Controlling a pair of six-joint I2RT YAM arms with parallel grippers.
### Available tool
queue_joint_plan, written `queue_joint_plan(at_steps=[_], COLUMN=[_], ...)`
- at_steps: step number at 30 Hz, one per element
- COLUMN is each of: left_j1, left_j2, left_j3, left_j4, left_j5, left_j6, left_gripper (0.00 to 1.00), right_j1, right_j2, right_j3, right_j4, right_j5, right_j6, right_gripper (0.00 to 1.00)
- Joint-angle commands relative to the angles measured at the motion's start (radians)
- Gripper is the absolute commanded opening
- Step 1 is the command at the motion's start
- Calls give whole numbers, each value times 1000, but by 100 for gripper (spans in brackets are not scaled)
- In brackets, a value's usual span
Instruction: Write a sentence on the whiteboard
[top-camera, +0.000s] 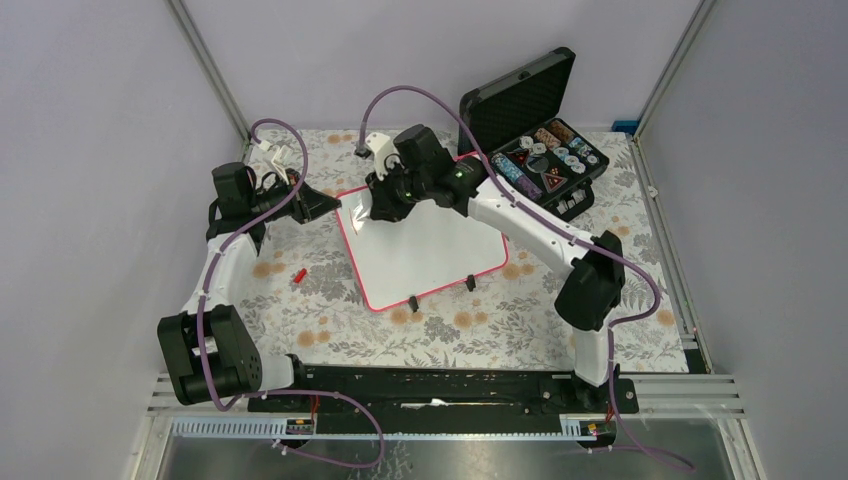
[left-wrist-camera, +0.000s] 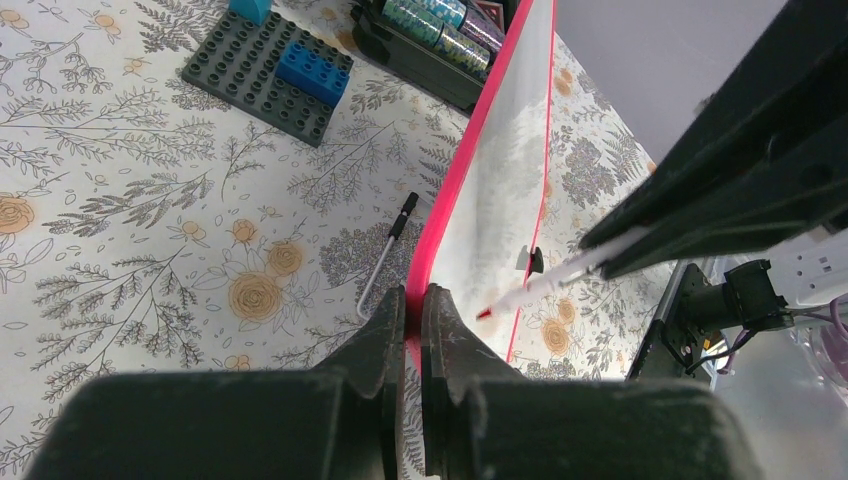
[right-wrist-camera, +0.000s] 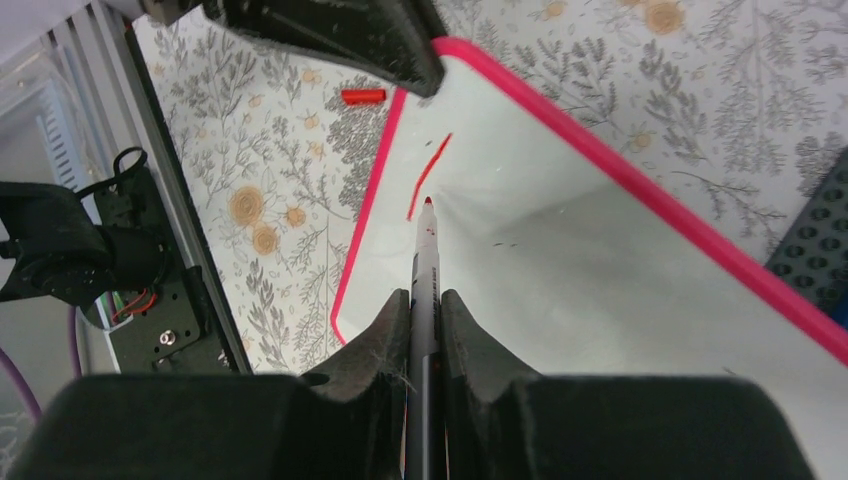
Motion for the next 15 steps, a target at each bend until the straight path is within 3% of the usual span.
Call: queue_joint_plan(at_steps=[1,15], left_j1=[-8,-9], left_j2=[-24,-24], left_j3=[-14,-14], left_j4=[28,28], left_j5=[-7,-8], left_j6=[44,47], left_gripper=[0,0], right_j1=[-33,-35], right_j2=[-49,-14], right_j3=[60,85], right_j4=[22,20], right_j5=[25,38], right_j6=[18,19], right_gripper=[0,0])
